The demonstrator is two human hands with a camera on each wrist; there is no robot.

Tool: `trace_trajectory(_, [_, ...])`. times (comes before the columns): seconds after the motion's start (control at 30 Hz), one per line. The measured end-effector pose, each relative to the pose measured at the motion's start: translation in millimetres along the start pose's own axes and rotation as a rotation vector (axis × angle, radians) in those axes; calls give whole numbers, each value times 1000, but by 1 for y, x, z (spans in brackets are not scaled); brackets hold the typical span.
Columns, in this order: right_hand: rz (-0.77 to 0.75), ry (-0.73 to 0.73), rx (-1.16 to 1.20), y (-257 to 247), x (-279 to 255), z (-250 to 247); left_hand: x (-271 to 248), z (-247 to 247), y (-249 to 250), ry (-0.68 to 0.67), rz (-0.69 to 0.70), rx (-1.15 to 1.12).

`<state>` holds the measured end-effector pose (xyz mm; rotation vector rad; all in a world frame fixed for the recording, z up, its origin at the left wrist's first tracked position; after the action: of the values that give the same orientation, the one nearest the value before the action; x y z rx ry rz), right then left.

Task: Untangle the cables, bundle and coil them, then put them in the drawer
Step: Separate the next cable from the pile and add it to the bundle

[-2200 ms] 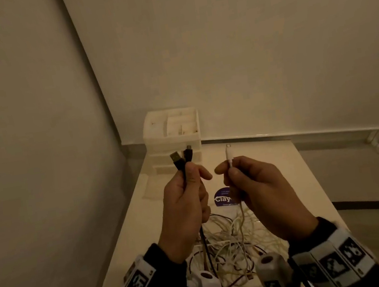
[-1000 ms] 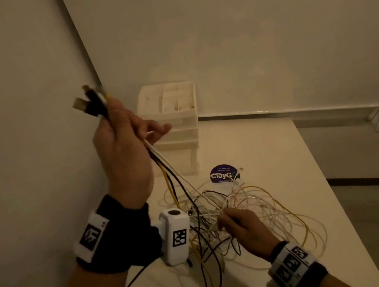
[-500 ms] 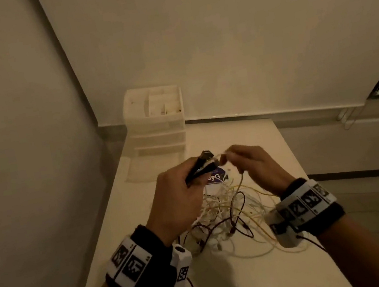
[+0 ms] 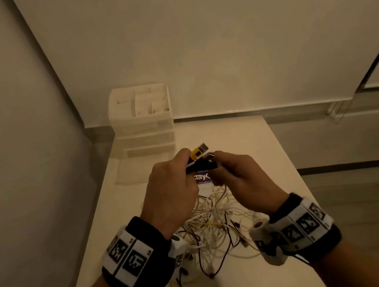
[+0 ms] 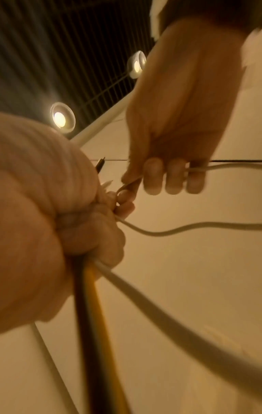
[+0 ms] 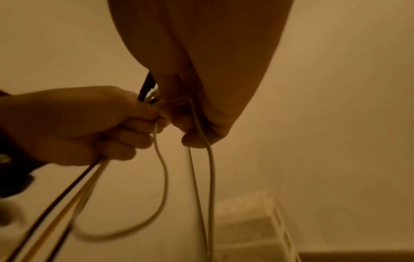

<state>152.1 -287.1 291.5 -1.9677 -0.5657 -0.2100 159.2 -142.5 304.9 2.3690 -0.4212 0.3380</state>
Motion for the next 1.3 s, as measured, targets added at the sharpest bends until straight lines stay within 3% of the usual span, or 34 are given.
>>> trace_trajectory(0.1, [61,14,21,31,-18,24,3,-16,0,145,-65,-47])
trace_trajectory(0.33, [336,-188,-150,134,-71,62,9,-60,-29,496,-178,-249])
trace_trajectory(0.47, [367,-145,-160,153,-66,56,0,-66,-38,554,-199,-296])
trace_trajectory(0.53, [385,-61,-43,149,-54,45,0,-67,-33,460,-184,-252])
trace_trajectory(0.6, [475,115,242,140,-42,29,0,-69,-32,401,-188,-130])
trace_trajectory(0.67, [544,276,543,127,-32,12,-3,-77,-37,511,-227,-81])
trace_trajectory(0.73, [541,362,687,112,-21,-4,-6,-80,-37,601,-213,-108])
trace_trajectory(0.8, [458,348,573,93,-8,-18,-5,-71,-28,515,-135,-158])
trace_trajectory(0.9, [255,174,320,49,12,-23,-4,-43,-3,238,22,-314])
trace_trajectory(1.0, [123,49,192,9,26,-22,3,-26,13,135,76,-346])
trace_trajectory(1.1, [143,60,225,-3,29,-26,10,-24,16,123,64,-360])
trace_trajectory(1.3, [144,30,317,-19,22,-29,18,-10,12,-49,25,-342])
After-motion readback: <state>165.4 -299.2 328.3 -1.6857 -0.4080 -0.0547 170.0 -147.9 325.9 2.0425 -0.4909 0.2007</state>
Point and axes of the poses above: each hand's wrist, its own x-axis towards the middle knuckle, its own z-axis out of the palm, y = z × x, the point moved 4 cm from there along x, towards the middle knuckle, and after that the axes turned 4 degrees about -z, right-handed, at the moved point
